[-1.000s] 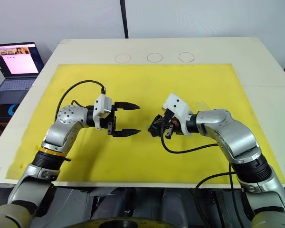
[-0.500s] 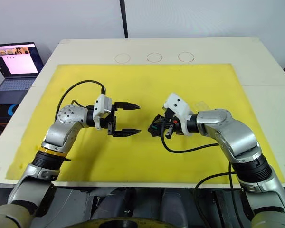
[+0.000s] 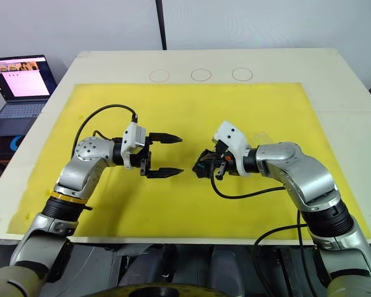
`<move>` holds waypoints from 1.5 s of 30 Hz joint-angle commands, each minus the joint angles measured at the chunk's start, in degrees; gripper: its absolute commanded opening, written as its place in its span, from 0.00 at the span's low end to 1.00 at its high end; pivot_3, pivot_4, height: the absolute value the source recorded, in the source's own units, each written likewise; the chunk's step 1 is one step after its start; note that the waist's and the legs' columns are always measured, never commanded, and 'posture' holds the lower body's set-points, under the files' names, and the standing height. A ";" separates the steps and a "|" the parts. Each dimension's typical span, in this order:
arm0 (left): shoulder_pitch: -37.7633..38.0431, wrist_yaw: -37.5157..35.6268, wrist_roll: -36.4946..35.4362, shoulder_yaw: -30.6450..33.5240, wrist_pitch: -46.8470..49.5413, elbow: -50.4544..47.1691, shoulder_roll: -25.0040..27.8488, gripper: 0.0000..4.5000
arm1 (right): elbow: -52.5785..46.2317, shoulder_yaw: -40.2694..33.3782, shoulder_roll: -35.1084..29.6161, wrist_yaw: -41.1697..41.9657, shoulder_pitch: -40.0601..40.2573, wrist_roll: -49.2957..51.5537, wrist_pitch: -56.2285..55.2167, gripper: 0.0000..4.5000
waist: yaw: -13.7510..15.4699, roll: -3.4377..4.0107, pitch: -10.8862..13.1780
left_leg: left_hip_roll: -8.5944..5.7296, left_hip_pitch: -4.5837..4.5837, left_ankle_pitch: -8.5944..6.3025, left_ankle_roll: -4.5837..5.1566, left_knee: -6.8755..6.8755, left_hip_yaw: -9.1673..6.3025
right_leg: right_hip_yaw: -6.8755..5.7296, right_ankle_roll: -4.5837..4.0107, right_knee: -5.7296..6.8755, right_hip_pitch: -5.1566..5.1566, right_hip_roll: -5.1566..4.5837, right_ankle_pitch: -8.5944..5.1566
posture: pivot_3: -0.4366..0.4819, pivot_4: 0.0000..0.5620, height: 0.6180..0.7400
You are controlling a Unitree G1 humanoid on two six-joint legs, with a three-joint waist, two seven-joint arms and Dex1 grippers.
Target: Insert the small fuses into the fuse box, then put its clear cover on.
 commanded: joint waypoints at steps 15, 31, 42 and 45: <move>-0.75 -0.38 -0.95 1.12 0.14 -1.09 0.66 1.00 | -2.09 -8.34 3.11 -0.73 -2.24 5.87 -1.35 0.00 | 0.00 -0.01 0.01 | 0.00 0.00 0.00 0.00 0.00 0.00 | 0.00 0.00 0.00 0.00 0.00 0.00 | 0.48 0.27 1.00; -0.13 4.95 -1.26 13.10 0.12 7.18 10.55 1.00 | -1.93 -30.97 -9.70 -1.51 15.13 3.83 -10.42 0.69 | -0.31 0.00 0.00 | 0.02 0.01 -0.16 0.28 -0.03 0.05 | 0.00 0.00 0.05 -0.03 0.01 0.00 | 0.48 0.27 1.00; 4.57 7.67 -0.28 16.37 -2.68 8.43 14.09 1.00 | 0.00 -38.21 -9.46 -1.95 24.69 4.00 -12.88 0.99 | 0.19 0.00 0.00 | 0.01 0.02 -0.17 0.29 0.00 0.02 | 0.02 -0.01 0.05 0.01 -0.03 0.03 | 0.48 0.27 1.00; 4.45 7.98 -0.47 16.17 -2.28 7.39 13.93 1.00 | -0.12 -37.80 -9.54 -1.82 23.31 5.96 -11.61 0.99 | 0.12 0.00 0.00 | 0.01 0.03 -0.17 0.29 -0.02 0.01 | 0.02 -0.01 0.04 0.00 -0.02 0.04 | 0.48 0.27 1.00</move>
